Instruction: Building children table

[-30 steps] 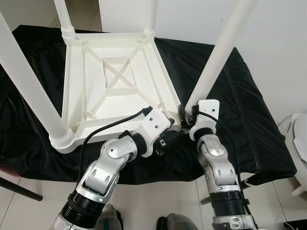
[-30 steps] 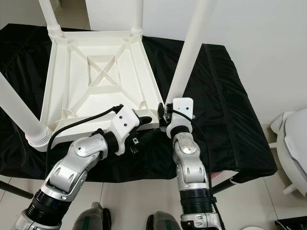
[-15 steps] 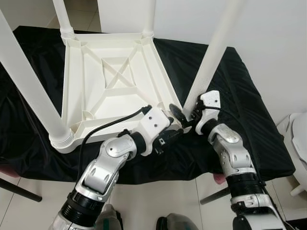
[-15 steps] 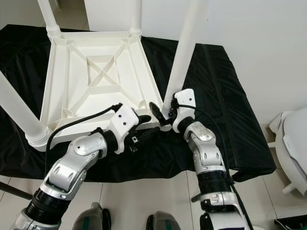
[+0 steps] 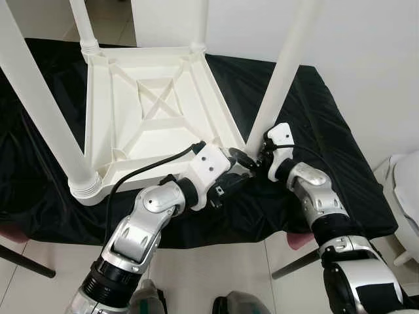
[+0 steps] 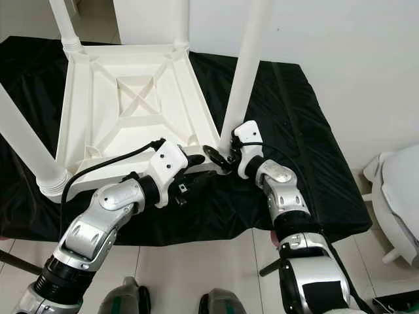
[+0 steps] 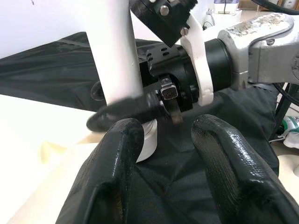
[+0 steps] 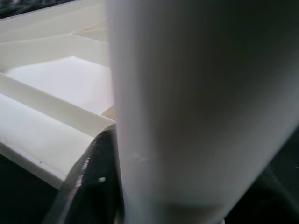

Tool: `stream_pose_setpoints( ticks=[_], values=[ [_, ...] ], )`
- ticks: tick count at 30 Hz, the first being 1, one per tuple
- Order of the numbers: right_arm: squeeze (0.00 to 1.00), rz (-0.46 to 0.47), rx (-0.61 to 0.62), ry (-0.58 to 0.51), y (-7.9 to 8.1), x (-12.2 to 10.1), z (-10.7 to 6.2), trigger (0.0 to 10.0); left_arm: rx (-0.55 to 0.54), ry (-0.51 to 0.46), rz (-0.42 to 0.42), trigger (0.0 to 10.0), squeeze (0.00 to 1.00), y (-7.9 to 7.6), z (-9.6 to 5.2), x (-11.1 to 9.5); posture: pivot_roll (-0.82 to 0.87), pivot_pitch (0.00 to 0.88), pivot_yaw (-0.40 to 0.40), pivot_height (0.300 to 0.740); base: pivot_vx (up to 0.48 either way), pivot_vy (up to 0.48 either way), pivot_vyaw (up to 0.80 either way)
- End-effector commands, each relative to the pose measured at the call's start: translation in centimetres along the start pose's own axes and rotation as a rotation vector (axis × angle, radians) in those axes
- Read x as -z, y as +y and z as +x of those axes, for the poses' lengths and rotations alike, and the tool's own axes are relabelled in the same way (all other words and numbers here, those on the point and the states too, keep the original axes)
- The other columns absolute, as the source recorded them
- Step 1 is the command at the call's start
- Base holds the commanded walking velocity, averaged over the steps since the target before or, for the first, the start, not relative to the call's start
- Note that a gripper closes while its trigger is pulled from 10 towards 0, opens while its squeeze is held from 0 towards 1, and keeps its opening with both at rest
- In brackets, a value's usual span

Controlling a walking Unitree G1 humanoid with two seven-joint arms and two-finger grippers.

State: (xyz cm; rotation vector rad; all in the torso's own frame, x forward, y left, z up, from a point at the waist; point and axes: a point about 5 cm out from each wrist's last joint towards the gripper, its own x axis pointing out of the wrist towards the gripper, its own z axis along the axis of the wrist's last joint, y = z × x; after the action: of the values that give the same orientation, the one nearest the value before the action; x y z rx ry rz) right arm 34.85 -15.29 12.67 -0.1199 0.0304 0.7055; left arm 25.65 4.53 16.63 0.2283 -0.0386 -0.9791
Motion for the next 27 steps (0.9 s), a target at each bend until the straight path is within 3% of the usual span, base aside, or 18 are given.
stream_pose_setpoints(
  ticks=[1,8,9,12,13,17,23,25,26,27],
  values=[
    [0.00,-0.012,0.000,0.021,-0.5,0.4,-0.2,0.0,-0.044,0.012,0.002,10.0,0.00,0.1,0.0,0.1,-0.04,0.000,-0.069,0.740,0.000,0.000,0.00],
    [0.00,0.006,-0.004,0.011,-0.4,1.0,-0.6,0.0,-0.033,0.014,-0.001,10.0,0.00,-0.2,0.0,0.2,-0.05,0.000,-0.060,0.740,0.000,0.000,0.00],
    [0.00,0.012,-0.006,0.010,-0.4,1.1,-0.6,2.6,-0.032,0.014,-0.001,10.0,0.00,-0.2,0.0,0.1,-0.05,0.004,-0.061,0.740,0.000,0.000,0.00],
    [0.00,0.011,0.005,0.011,-0.4,1.2,-0.7,2.6,-0.031,0.014,-0.003,10.0,0.00,-0.2,0.0,0.1,-0.05,0.006,-0.061,0.740,0.000,0.000,0.00],
    [0.00,0.018,0.031,0.013,-0.4,1.4,-0.7,10.0,-0.028,0.015,-0.005,10.0,0.00,-0.3,-0.1,0.2,-0.06,0.010,-0.062,0.740,0.000,0.000,0.00],
    [0.00,0.036,0.156,-0.002,-0.5,1.6,-0.9,10.0,-0.023,0.018,-0.011,10.0,0.00,-0.5,-0.1,0.3,-0.06,0.014,-0.064,0.740,0.000,0.000,0.00],
    [0.00,0.111,0.261,-0.084,0.7,0.9,-0.7,10.0,-0.012,0.026,-0.006,10.0,0.00,-0.9,0.0,0.3,-0.06,0.015,-0.061,0.740,0.000,0.000,0.00],
    [0.00,0.176,0.387,-0.087,1.1,0.8,-0.8,10.0,-0.002,0.039,0.007,10.0,0.00,-1.1,0.0,0.6,-0.07,0.014,-0.064,0.740,0.000,0.000,0.00],
    [0.00,0.176,0.387,-0.087,1.1,0.8,-0.8,10.0,-0.002,0.039,0.007,10.0,0.00,-1.1,0.0,0.6,-0.07,0.014,-0.064,0.740,0.000,0.000,0.00],
    [0.00,0.198,0.480,-0.074,1.1,0.9,-1.0,10.0,0.001,0.041,0.008,10.0,0.00,-1.1,0.0,0.7,-0.07,0.012,-0.065,0.740,0.000,0.000,0.00]
  ],
)
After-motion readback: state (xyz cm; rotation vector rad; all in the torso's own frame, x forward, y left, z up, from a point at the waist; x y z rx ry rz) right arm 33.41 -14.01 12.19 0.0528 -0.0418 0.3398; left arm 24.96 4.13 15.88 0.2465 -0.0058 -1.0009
